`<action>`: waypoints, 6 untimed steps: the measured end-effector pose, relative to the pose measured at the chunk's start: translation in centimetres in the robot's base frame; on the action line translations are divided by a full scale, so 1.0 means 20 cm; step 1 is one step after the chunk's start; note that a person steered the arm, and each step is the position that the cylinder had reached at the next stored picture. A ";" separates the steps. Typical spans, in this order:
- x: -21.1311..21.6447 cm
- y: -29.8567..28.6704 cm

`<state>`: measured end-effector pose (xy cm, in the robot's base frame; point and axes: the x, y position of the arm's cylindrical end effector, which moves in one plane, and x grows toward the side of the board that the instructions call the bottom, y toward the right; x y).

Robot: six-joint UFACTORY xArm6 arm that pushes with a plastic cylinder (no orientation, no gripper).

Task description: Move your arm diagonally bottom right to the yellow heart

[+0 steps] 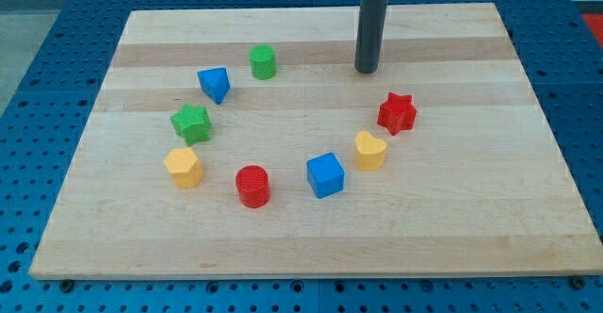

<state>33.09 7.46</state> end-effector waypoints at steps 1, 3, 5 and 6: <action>0.00 0.00; 0.02 0.41; 0.59 0.55; 0.97 0.39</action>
